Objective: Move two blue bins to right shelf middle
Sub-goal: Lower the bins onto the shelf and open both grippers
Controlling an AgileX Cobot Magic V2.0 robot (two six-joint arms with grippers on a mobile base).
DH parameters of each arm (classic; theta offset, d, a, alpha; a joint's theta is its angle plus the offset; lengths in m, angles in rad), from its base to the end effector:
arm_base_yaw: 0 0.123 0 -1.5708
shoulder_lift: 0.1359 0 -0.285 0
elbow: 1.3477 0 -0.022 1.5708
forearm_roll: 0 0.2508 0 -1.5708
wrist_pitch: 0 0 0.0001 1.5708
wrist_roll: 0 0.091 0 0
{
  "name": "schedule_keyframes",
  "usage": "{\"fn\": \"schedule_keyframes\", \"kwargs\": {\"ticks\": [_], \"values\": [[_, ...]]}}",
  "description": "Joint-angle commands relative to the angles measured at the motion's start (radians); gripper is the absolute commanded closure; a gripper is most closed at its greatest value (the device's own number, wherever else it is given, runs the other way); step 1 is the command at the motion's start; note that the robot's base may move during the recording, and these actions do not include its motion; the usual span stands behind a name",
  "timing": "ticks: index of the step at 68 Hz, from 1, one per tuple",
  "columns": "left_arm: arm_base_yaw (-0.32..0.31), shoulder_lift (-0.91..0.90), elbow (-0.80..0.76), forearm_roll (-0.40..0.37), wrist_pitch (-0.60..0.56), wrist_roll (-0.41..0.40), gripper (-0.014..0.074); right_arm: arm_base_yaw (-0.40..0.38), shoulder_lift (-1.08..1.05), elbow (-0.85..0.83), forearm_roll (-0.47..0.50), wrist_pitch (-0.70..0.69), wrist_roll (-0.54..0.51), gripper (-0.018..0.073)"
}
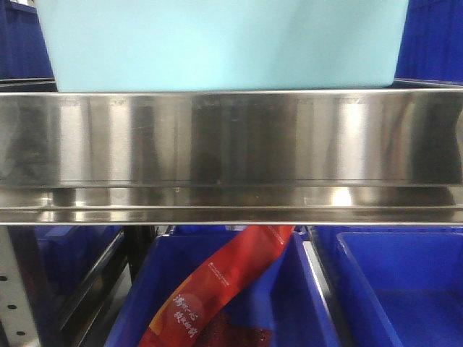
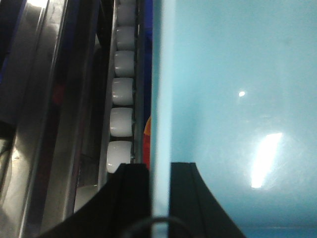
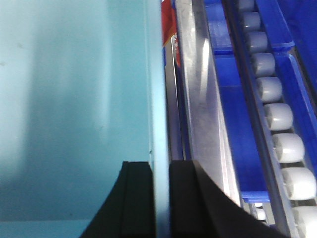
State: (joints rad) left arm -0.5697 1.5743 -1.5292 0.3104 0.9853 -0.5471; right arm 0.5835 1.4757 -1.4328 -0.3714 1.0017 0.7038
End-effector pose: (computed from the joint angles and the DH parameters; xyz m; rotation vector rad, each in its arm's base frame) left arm 0.3009 -0.1652 0.3677 0.1358 2.4475 -0.0920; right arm 0.2768 0.1494 0.3716 0.0221 2.4366 0.0920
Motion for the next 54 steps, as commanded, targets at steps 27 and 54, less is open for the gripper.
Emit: {"fn": "schedule_keyframes", "kwargs": {"ticks": [27,54], "values": [[0.002,0.007,-0.014,0.021,-0.038,-0.005,0.0186,-0.003,-0.011,-0.008,-0.017,-0.068,0.003,0.0279],[-0.009,-0.051,-0.104,0.019,0.022,-0.005,0.0267,-0.003,-0.092,-0.010,-0.017,-0.057,-0.007,0.0330]]}}
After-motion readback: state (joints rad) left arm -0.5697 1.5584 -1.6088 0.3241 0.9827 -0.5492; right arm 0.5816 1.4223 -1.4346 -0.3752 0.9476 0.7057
